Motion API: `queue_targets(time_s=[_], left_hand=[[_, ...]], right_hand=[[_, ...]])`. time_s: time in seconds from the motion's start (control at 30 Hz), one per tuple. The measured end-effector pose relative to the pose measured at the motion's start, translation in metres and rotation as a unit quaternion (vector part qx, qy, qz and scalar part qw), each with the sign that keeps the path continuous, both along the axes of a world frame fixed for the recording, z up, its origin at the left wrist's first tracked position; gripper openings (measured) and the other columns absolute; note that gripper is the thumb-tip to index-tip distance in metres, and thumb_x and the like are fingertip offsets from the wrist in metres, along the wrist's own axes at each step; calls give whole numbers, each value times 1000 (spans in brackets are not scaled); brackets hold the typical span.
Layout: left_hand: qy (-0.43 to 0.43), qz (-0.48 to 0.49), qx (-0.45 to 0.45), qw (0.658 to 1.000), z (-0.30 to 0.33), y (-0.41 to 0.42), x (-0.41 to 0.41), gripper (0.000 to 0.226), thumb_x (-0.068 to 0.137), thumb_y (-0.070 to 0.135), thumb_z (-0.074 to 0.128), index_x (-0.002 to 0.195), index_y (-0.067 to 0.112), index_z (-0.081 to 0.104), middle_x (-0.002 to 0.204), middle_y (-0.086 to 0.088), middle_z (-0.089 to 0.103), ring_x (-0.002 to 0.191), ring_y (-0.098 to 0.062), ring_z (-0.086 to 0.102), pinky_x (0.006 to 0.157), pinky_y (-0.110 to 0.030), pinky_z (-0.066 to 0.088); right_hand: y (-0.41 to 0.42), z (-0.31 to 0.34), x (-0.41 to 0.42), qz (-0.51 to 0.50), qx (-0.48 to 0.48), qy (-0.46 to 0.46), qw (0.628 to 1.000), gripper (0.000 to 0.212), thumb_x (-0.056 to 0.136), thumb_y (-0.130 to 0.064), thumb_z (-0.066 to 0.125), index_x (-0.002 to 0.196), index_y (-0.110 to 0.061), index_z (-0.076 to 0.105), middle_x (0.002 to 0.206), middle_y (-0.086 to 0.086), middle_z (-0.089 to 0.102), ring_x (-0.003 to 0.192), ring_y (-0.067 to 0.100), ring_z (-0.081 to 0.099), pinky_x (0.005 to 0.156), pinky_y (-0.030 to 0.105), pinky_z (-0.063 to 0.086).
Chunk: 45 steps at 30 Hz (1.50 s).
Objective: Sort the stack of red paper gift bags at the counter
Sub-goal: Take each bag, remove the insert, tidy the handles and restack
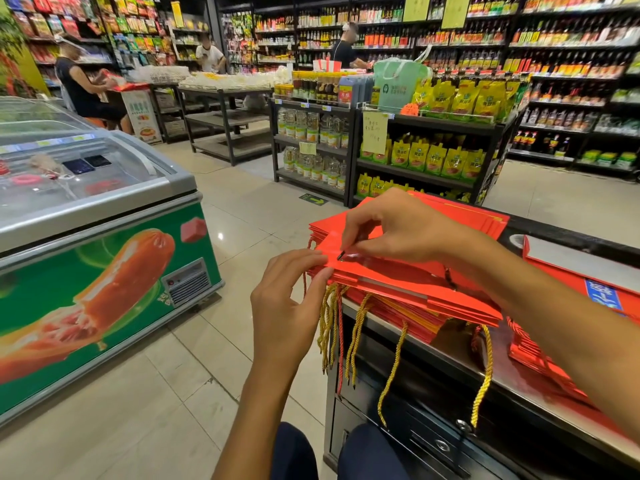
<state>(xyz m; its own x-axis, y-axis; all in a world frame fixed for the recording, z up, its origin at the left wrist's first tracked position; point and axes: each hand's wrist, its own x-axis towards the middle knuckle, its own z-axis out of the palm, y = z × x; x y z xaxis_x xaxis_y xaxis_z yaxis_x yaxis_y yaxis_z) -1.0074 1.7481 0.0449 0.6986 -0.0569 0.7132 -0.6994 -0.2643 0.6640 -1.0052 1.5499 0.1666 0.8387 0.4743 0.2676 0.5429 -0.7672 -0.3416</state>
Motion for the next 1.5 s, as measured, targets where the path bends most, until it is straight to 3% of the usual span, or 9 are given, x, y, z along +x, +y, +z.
queue_targets(time_s=[0.53,0.73,0.97,1.07,1.13,1.27,1.37,1.43,1.5], left_hand=[[-50,29,-8,998,2,-4,0,16,93,17,74,108,14,78,107,4,75,108,-13,67,93,-34,55],[-63,60,-17,996,13,-11,-2,14,94,18,74,106,12,78,102,3,75,101,-13,67,88,-29,54],[-15,87,-61,994,22,-26,-9,13,94,16,74,106,17,70,104,10,65,97,-7,63,83,-23,54],[18,106,-20,994,27,-31,-15,7,93,15,73,100,15,74,113,4,61,104,7,54,84,-5,42],[70,116,5,991,31,-31,-18,10,95,21,71,102,22,77,123,7,58,106,17,46,84,3,34],[137,109,58,983,39,-32,-16,15,93,37,68,103,29,75,127,13,53,116,-5,52,89,-21,45],[160,108,54,980,46,-37,-11,11,91,30,67,97,27,75,120,13,54,113,-12,57,88,-32,54],[164,104,10,981,48,-40,-11,11,90,22,68,93,27,77,118,13,56,106,-3,55,87,-18,50],[158,98,-37,982,46,-41,-14,14,91,17,70,88,27,78,118,13,59,101,6,54,78,-1,41]], right_hand=[[9,10,-4,30,-70,-14,997,26,89,-1,73,107,-18,65,91,-11,77,89,-3,72,82,24,59],[6,14,-15,7,-46,36,998,24,97,-27,68,120,-30,63,104,-17,77,99,-6,69,82,23,52],[6,9,-24,-13,-14,40,999,46,89,-35,64,131,-43,49,112,-21,74,89,27,73,77,45,55],[8,5,-23,-10,16,29,999,48,92,-37,63,136,-47,47,114,-16,74,96,18,75,78,44,57],[11,3,-23,-7,24,23,999,51,91,-44,60,138,-53,44,114,-17,73,92,32,76,76,48,59],[11,-3,-21,-12,15,8,1000,59,89,-34,56,141,-56,41,100,-19,71,87,45,73,69,50,60],[12,0,-22,-15,18,-10,1000,64,91,-18,58,144,-50,43,106,-12,75,69,29,74,68,42,60],[12,2,-25,-17,30,-20,999,63,93,-6,60,146,-39,48,111,-5,76,58,3,67,65,21,54],[9,3,-27,-22,55,-13,998,64,93,-2,59,146,-37,50,121,-5,73,85,-16,66,69,12,50]])
